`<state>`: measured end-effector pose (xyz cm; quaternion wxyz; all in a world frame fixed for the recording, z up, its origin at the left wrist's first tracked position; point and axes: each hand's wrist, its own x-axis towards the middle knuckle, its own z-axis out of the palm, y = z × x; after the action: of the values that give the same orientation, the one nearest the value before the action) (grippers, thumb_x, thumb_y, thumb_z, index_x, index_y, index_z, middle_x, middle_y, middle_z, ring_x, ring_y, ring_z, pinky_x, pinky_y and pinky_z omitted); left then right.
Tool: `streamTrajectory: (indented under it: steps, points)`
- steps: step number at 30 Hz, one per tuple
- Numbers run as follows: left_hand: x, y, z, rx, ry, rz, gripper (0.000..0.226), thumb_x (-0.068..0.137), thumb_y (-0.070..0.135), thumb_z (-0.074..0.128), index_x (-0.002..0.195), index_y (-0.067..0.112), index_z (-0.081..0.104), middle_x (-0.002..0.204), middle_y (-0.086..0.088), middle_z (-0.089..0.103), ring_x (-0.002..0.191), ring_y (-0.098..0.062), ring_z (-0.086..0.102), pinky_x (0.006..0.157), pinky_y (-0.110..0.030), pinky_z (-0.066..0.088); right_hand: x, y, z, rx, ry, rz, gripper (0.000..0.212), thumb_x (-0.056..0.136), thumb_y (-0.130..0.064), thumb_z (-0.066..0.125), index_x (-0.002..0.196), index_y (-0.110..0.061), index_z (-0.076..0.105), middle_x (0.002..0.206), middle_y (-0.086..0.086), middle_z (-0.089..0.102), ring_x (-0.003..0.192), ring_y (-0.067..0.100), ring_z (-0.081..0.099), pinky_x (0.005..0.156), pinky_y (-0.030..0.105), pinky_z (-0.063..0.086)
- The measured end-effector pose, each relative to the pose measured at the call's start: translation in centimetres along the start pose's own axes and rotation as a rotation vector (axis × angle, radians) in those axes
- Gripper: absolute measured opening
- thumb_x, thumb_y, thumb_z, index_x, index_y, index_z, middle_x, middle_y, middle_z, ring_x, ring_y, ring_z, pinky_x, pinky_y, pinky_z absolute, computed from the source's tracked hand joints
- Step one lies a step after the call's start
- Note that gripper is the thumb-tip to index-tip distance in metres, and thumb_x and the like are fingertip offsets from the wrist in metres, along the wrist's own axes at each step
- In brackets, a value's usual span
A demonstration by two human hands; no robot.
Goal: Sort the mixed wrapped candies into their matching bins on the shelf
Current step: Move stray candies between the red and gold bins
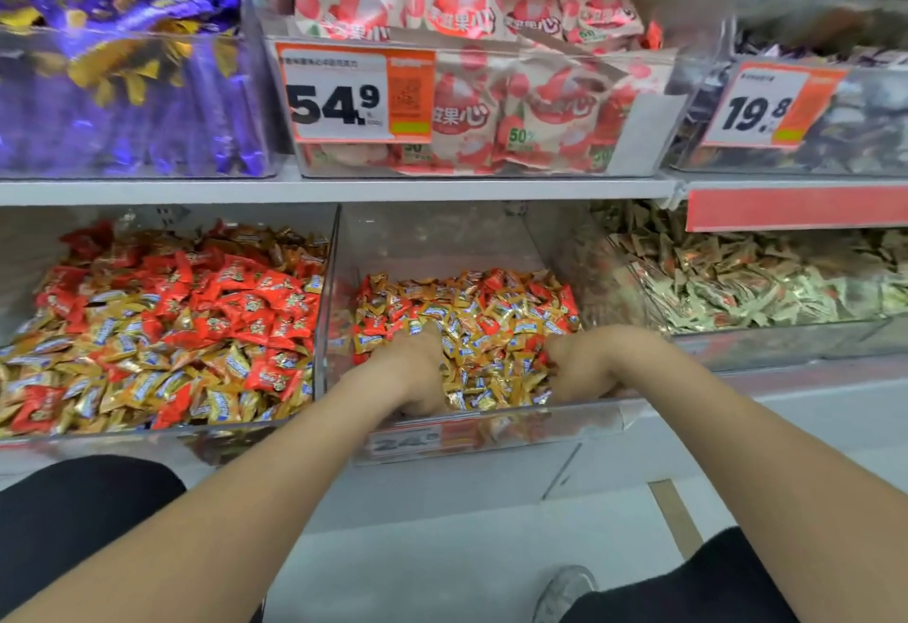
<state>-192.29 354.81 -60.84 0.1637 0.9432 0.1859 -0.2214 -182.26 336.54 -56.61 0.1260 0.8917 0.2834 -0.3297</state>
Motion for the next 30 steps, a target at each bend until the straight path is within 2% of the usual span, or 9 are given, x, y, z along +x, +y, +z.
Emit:
streamTrajectory:
  steps: [2, 6, 10, 13, 15, 17, 21, 26, 30]
  points:
    - [0.5, 0.2, 0.2, -0.061, 0.005, 0.039, 0.091, 0.083, 0.015, 0.079, 0.156, 0.012, 0.026, 0.141, -0.015, 0.051, 0.109, -0.032, 0.062, 0.059, -0.032, 0.054, 0.9, -0.5, 0.7, 0.142, 0.059, -0.085, 0.056, 0.100, -0.022, 0.064, 0.149, -0.003, 0.044, 0.117, 0.011, 0.067, 0.078, 0.021, 0.051, 0.057, 0.025, 0.043]
    - [1.7, -0.1, 0.6, -0.195, 0.160, 0.153, 0.079, 0.061, 0.018, 0.097, 0.125, 0.014, 0.051, 0.115, -0.007, 0.062, 0.099, -0.027, 0.065, 0.078, -0.044, 0.061, 2.9, -0.6, 1.3, 0.525, 0.238, -0.187, 0.070, 0.085, -0.008, 0.083, 0.146, -0.018, 0.050, 0.088, 0.001, 0.055, 0.070, 0.017, 0.059, 0.059, 0.027, 0.050]
    - [2.1, -0.4, 0.9, -0.158, 0.419, 0.197, 0.082, 0.069, 0.014, 0.093, 0.136, 0.020, 0.046, 0.125, -0.010, 0.047, 0.110, -0.037, 0.057, 0.087, -0.042, 0.052, 2.9, 0.4, 0.8, 0.767, 0.350, -0.316, 0.069, 0.091, -0.012, 0.082, 0.147, -0.033, 0.048, 0.117, 0.009, 0.061, 0.079, 0.027, 0.079, 0.076, 0.041, 0.066]
    - [1.6, -0.5, 0.9, 0.044, 0.531, 0.107, 0.073, 0.076, 0.015, 0.089, 0.133, 0.019, 0.044, 0.130, -0.011, 0.042, 0.115, -0.038, 0.054, 0.085, -0.047, 0.053, 2.7, 0.7, 0.5, 0.582, 0.487, -0.363, 0.050, 0.094, -0.020, 0.080, 0.139, -0.031, 0.061, 0.118, 0.005, 0.068, 0.072, 0.016, 0.076, 0.084, 0.042, 0.064]
    - [1.0, -0.3, 0.8, 0.193, 0.573, 0.092, 0.071, 0.078, 0.011, 0.086, 0.134, 0.016, 0.043, 0.131, -0.014, 0.041, 0.119, -0.038, 0.048, 0.088, -0.046, 0.049, 2.8, 1.0, 0.3, 0.331, 0.570, -0.323, 0.028, 0.088, -0.028, 0.086, 0.113, -0.029, 0.075, 0.110, -0.002, 0.074, 0.082, 0.012, 0.071, 0.091, 0.038, 0.058]
    - [0.3, 0.1, 0.4, 0.309, 0.591, 0.131, 0.057, 0.079, 0.002, 0.078, 0.126, 0.013, 0.048, 0.126, -0.014, 0.043, 0.115, -0.037, 0.051, 0.082, -0.043, 0.046, 3.0, 1.4, 0.3, 0.246, 0.515, -0.308, 0.021, 0.080, -0.024, 0.090, 0.094, -0.030, 0.076, 0.090, -0.003, 0.076, 0.079, 0.014, 0.070, 0.086, 0.036, 0.058]
    - [-0.2, -0.1, -0.2, 0.256, 0.423, 0.164, 0.027, 0.081, -0.008, 0.065, 0.098, 0.012, 0.063, 0.101, -0.007, 0.064, 0.091, -0.033, 0.067, 0.070, -0.042, 0.054, 2.5, 0.9, 0.6, 0.268, 0.339, -0.324, 0.020, 0.072, -0.022, 0.098, 0.081, -0.021, 0.080, 0.065, -0.004, 0.074, 0.057, 0.014, 0.071, 0.063, 0.034, 0.063]
    - [0.5, -1.6, 0.2, 0.057, 0.183, 0.217, 0.026, 0.079, 0.004, 0.078, 0.096, 0.023, 0.070, 0.096, 0.003, 0.068, 0.085, -0.019, 0.062, 0.071, -0.033, 0.054, 2.5, -1.5, 1.9, 0.224, 0.274, -0.442, 0.030, 0.075, -0.045, 0.091, 0.091, -0.021, 0.083, 0.075, -0.009, 0.078, 0.070, -0.005, 0.069, 0.071, 0.007, 0.043]
    - [0.8, -1.6, 0.5, 0.010, 0.191, 0.248, 0.019, 0.074, 0.020, 0.086, 0.088, 0.024, 0.073, 0.083, 0.008, 0.068, 0.084, -0.019, 0.068, 0.078, -0.037, 0.060, 3.6, -2.8, 2.3, 0.139, 0.379, -0.413, 0.036, 0.066, -0.059, 0.085, 0.065, -0.025, 0.076, 0.063, -0.013, 0.072, 0.066, 0.004, 0.068, 0.077, 0.035, 0.061]
